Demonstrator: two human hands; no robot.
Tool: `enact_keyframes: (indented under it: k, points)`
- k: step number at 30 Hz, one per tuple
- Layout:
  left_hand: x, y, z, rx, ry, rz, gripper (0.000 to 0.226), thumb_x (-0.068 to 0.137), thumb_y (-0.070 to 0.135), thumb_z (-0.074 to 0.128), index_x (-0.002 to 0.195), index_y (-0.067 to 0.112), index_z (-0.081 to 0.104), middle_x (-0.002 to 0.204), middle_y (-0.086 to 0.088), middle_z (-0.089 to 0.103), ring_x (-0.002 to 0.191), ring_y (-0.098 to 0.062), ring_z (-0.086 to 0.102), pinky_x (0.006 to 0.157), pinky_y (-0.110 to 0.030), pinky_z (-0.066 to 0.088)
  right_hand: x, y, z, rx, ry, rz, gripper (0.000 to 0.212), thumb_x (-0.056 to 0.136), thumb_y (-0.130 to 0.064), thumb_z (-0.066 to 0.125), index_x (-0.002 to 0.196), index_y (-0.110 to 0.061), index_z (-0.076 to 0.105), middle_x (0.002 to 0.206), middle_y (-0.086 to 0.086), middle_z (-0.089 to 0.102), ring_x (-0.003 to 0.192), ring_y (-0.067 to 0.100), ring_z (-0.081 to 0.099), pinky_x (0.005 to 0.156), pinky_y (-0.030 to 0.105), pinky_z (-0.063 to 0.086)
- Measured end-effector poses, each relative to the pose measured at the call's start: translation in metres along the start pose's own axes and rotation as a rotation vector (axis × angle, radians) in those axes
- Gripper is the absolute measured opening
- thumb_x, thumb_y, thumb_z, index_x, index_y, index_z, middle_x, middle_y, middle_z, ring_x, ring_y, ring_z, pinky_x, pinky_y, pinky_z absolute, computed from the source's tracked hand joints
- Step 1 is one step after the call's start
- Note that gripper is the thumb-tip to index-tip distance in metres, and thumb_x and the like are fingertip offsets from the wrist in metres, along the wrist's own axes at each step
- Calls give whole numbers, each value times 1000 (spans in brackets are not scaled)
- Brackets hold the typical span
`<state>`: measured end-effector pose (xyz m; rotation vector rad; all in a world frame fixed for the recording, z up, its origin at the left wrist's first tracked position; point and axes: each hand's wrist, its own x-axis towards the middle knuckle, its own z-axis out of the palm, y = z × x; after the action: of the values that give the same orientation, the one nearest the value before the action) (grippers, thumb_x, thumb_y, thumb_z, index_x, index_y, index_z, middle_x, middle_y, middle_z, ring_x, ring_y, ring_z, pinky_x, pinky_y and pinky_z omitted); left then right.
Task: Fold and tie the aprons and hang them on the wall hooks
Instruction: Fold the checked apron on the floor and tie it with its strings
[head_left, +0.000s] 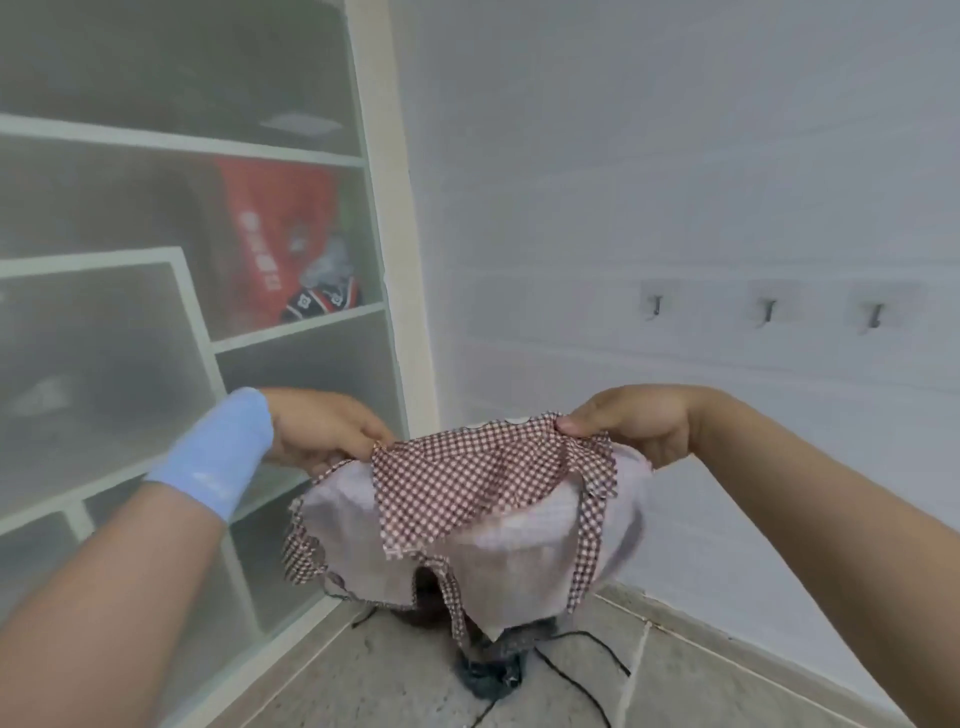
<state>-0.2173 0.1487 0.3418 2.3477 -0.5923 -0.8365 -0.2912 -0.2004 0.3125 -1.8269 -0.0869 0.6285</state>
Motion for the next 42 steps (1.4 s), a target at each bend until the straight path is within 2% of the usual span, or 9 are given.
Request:
enact_keyframes:
  k: [3,7,12,17,25,30,33,36,42]
  points:
    - [1,-11,-3,-7,22,49,38,81,25,76,110,2,69,106,-23,70,93,-30,68,89,-38,54,-5,-1,3,-196,287,15,29,97,-33,61,103,-6,69,100,10,74,86,24,71,80,40,59]
    - [21,-14,22,190,-61,-124,8,89,14,66,97,13,68,71,-5,71,56,-15,64,53,-25,53,0,13,8,-210,69,191,20,93,-25,68,98,-7,74,103,12,74,95,29,68,91,49,55]
    - [61,-20,36,411,75,-164,11,89,23,60,87,26,70,63,1,69,44,-9,52,46,-22,32,24,38,-3,-354,387,229,36,92,-31,70,117,-5,67,107,7,71,93,23,69,66,36,60]
    - [143,-51,53,411,266,-138,19,89,27,61,103,24,74,111,4,68,101,-18,62,92,-28,47,82,81,-16,-705,623,255,39,93,-39,64,106,-3,74,105,12,72,96,28,68,76,36,58]
    - [262,-114,82,220,359,-215,24,87,7,57,106,6,71,97,-12,74,88,-29,70,79,-38,59,189,148,-39,-651,751,425,31,95,-29,54,81,-6,70,63,1,68,51,15,63,49,23,43]
    - [322,-153,112,43,425,-90,60,97,25,50,153,24,27,151,-5,43,130,-28,49,106,-39,42,246,197,-42,-482,760,226,34,103,-27,45,129,-17,65,129,5,66,113,25,61,87,25,43]
    - [343,-174,142,36,256,-100,96,96,26,56,151,39,-21,164,1,11,139,-29,40,105,-38,44,265,238,-26,-459,535,189,74,99,-20,54,159,-26,12,161,-2,28,147,21,28,116,27,23]
    - [353,-193,187,101,211,-100,83,97,24,52,154,38,-7,162,0,21,133,-27,46,102,-37,46,272,286,-3,-389,447,213,98,93,-12,59,157,-34,-12,166,-1,9,150,24,22,118,30,25]
    - [339,-230,273,373,330,-34,17,91,16,54,107,21,57,113,1,50,104,-22,52,84,-36,49,255,368,62,-684,466,473,75,94,-24,51,156,-26,9,163,13,4,148,35,14,113,51,32]
